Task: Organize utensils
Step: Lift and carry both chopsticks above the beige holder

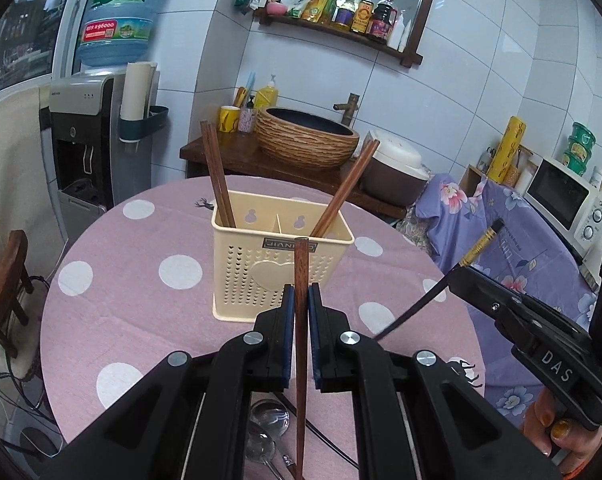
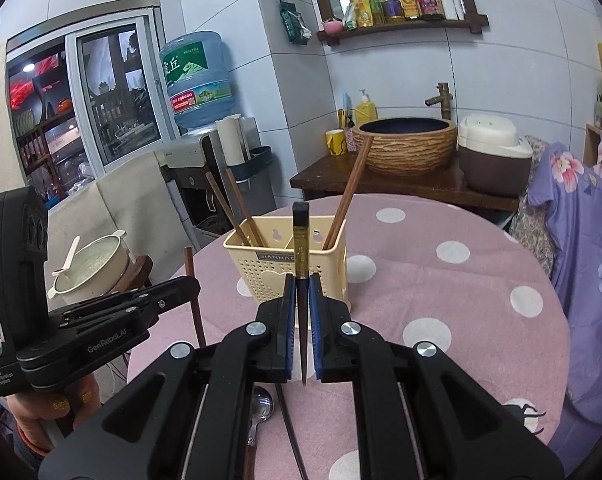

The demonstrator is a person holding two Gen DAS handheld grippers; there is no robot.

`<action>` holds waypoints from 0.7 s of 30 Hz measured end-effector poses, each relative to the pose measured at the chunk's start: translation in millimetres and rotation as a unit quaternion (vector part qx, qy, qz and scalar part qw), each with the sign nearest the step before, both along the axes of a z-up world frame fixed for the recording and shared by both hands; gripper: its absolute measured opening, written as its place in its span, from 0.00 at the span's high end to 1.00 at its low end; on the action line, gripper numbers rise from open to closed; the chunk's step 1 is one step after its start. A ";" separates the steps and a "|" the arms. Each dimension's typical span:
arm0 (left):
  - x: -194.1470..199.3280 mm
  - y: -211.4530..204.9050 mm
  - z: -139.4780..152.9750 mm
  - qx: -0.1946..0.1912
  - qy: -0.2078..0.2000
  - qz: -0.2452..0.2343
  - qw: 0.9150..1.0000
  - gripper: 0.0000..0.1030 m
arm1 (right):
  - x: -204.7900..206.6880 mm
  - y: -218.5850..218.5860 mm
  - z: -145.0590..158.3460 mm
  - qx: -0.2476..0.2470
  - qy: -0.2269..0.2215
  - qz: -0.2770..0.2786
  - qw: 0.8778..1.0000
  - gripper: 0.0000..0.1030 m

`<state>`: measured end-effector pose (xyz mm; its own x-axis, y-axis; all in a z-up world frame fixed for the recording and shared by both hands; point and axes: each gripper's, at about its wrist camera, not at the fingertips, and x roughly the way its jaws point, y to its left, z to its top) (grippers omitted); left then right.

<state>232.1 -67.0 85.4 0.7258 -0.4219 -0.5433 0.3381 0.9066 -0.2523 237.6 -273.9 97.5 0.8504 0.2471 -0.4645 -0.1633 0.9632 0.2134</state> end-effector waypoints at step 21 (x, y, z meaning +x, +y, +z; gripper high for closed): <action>12.9 14.3 46.5 -0.020 -0.031 -0.005 0.999 0.92 | 27.3 6.2 39.2 -0.025 -0.016 -0.004 1.000 0.93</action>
<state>245.0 -52.7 131.9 0.7539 -0.4494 -0.4792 0.3627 0.8929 -0.2667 264.8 -267.7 136.7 0.8671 0.2180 -0.4479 -0.1620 0.9737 0.1604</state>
